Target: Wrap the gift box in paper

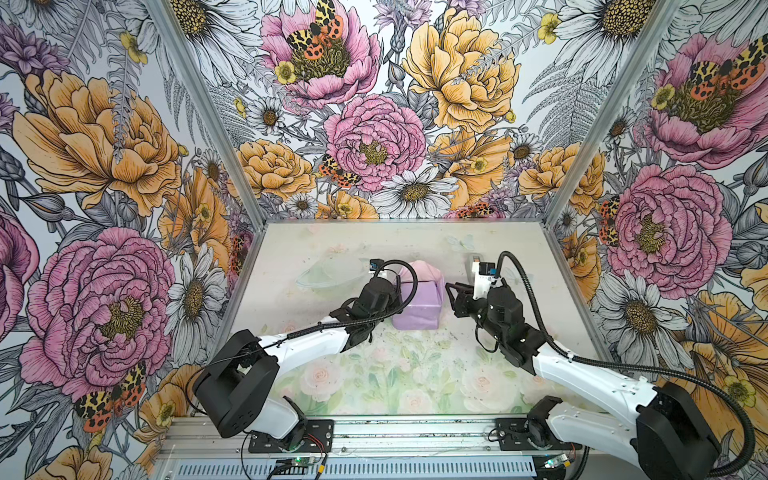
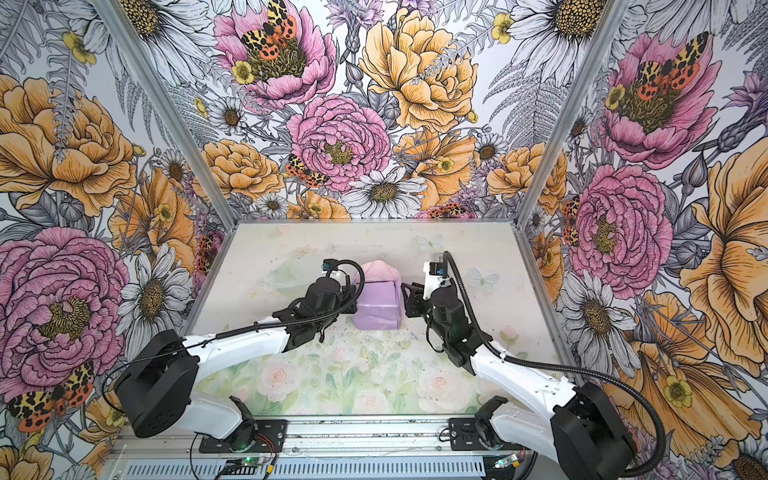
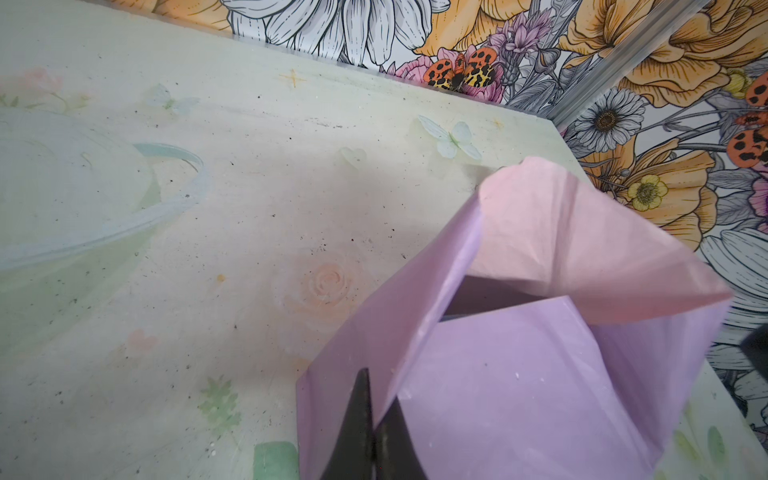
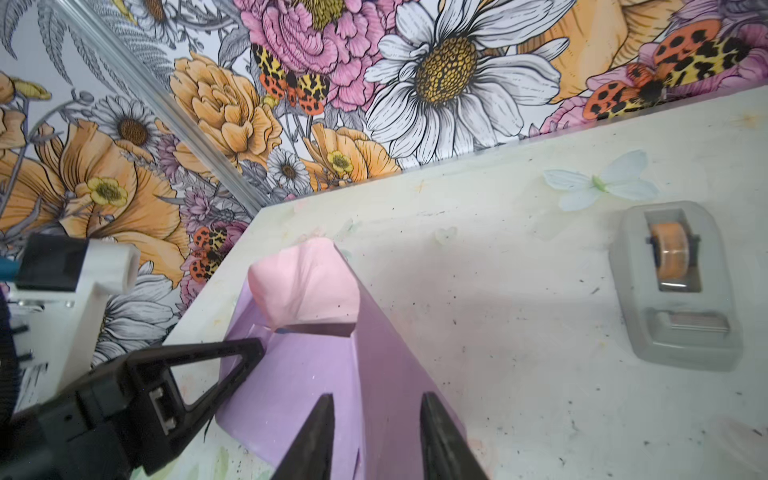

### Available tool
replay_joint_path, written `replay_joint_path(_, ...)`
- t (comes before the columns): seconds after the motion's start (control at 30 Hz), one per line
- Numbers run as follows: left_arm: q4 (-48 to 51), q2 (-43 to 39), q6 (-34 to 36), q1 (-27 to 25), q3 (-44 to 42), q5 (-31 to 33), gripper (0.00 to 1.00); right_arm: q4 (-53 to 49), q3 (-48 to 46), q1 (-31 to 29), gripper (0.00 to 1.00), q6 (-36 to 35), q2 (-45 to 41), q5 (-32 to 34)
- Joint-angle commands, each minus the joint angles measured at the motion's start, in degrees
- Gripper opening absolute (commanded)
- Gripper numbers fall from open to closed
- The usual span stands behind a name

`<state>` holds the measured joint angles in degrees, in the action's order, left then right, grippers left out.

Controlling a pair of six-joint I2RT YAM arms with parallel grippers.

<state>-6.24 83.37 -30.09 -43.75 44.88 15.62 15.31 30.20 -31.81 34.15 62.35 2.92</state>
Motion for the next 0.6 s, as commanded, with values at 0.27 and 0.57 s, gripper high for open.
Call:
replay_joint_path(0.27, 0.2, -0.6, 0.8, -0.7, 1.5, -0.7, 0.0, 0.1, 4.3, 1.1, 0.36, 2.4, 10.4, -2.7)
replay_joint_path(0.57, 0.5, -0.2, 0.9, -0.8, 2.0, -0.7, 0.03, 4.2, 5.6, -0.2, 0.36, 1.3, 14.9, -6.1)
